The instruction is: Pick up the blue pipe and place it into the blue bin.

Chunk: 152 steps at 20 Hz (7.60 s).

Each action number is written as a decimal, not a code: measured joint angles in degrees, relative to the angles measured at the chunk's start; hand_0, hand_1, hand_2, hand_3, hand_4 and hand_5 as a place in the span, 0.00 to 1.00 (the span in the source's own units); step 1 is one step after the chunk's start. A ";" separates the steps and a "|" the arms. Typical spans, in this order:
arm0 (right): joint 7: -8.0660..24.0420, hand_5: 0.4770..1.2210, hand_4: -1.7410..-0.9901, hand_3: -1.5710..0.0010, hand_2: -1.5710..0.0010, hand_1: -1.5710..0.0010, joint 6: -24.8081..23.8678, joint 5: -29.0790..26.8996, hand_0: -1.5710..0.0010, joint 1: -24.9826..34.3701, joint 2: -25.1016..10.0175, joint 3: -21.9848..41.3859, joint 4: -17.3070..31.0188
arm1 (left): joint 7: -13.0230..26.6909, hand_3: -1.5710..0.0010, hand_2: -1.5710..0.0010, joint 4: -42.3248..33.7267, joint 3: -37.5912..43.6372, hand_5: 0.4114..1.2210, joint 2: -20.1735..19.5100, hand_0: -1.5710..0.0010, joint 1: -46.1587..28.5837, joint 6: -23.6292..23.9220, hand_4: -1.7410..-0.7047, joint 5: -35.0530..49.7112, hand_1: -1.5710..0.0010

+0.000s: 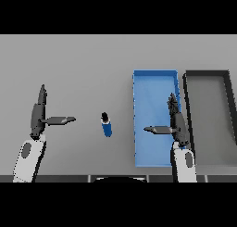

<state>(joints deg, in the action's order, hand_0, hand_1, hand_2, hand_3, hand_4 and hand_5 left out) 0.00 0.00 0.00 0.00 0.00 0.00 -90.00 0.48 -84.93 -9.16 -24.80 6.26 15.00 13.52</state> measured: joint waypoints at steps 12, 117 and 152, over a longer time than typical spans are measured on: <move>-3.17 0.18 0.72 1.00 1.00 1.00 3.46 8.50 1.00 -5.65 -6.35 6.36 -7.24 | -5.53 1.00 1.00 -1.54 -3.65 0.23 -11.75 1.00 -0.93 -19.86 0.64 2.05 1.00; 23.70 0.34 0.29 0.31 0.22 0.23 32.65 -20.26 0.22 29.51 -7.57 23.19 -10.46 | -1.37 0.32 0.33 -4.64 -24.77 1.00 13.80 0.26 11.65 -26.27 0.10 -10.30 0.28; 28.24 1.00 0.17 0.00 0.00 0.00 30.14 -29.81 0.00 30.49 -3.21 17.45 -14.39 | 3.26 1.00 1.00 -3.04 -25.31 0.14 12.86 1.00 11.36 -27.22 0.80 -13.97 1.00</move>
<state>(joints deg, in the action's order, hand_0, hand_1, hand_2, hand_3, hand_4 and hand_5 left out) 28.24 30.14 -29.81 30.49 -3.21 17.45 -104.39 3.73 -87.97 -34.46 -11.94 17.62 -12.22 -0.45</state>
